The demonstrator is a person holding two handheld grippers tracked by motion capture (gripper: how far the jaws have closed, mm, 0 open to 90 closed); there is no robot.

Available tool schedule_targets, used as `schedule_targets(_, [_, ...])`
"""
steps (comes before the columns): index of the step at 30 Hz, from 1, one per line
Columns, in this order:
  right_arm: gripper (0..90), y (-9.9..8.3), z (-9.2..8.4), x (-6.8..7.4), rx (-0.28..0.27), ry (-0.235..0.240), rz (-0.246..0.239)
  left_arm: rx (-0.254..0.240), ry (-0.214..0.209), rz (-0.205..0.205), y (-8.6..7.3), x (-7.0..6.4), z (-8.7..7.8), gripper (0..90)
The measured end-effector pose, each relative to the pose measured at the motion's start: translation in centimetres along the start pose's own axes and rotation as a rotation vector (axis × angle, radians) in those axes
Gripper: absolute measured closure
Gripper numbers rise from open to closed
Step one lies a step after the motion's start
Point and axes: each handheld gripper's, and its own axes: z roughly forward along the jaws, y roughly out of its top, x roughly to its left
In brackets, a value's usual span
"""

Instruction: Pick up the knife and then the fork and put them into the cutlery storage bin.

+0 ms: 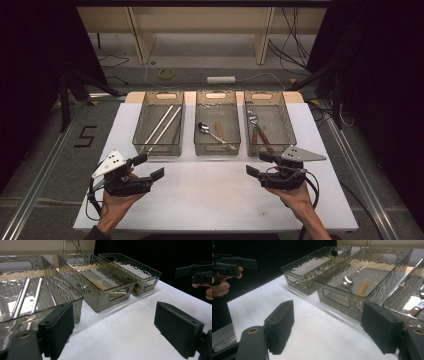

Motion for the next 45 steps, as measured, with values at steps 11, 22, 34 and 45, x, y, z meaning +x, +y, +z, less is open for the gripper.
schedule_targets(11, [24.8,-1.3,-0.6,0.2,-0.001,-0.012,0.011,0.007,-0.009,-0.011,0.0,0.0,0.1,15.9])
schedule_targets(22, [24.4,-2.3,-1.3,0.5,-0.005,-0.030,0.013,0.024,-0.022,-0.007,-0.2,-0.1,0.3,15.9])
schedule_targets(34, [24.4,-2.4,-1.3,0.4,-0.002,-0.037,0.010,0.031,-0.024,-0.007,-0.2,-0.1,0.3,15.9])
schedule_targets(45, [24.4,-2.4,-1.3,0.5,-0.004,-0.039,0.007,0.029,-0.023,-0.008,-0.1,-0.1,0.3,15.9])
